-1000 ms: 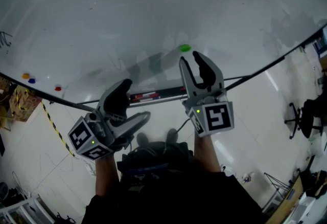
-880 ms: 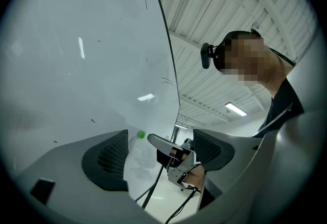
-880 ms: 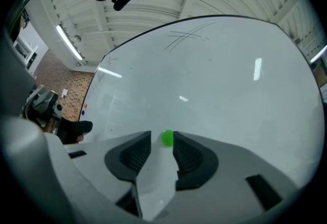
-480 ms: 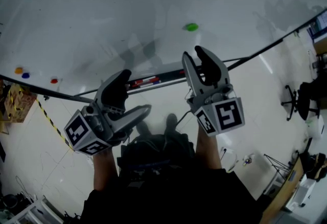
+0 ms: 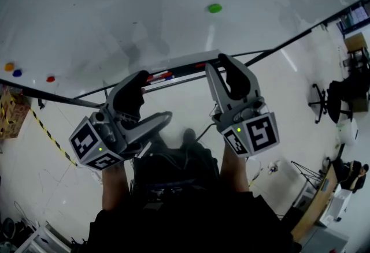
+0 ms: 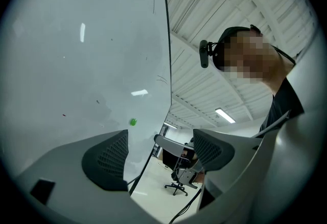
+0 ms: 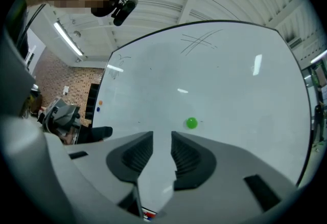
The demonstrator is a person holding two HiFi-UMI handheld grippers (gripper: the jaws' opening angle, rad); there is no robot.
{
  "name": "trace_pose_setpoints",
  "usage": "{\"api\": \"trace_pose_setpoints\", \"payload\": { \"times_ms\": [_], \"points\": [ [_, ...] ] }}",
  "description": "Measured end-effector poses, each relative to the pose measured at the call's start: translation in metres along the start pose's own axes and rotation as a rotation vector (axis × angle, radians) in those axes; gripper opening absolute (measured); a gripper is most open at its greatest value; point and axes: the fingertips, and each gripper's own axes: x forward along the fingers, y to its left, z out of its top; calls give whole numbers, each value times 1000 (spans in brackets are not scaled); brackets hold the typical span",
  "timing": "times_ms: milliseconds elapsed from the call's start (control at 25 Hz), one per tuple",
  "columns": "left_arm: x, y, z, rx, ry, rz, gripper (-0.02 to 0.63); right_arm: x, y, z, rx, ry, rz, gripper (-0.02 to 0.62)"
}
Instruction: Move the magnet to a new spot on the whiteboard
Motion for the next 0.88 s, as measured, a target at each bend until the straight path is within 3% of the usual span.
{"api": "trace_pose_setpoints", "payload": {
  "times_ms": [240,480,880],
  "points": [
    [20,-28,-8,32,-16,37,393,-29,-7,11,-1,-41,70,138],
    [63,-85,-52,39,-4,54,393,-102,-40,7,18,-64,109,138],
    [85,-149,-100,95,-4,214,393,-168,-53,-4,94,-99,251,138]
  ]
}}
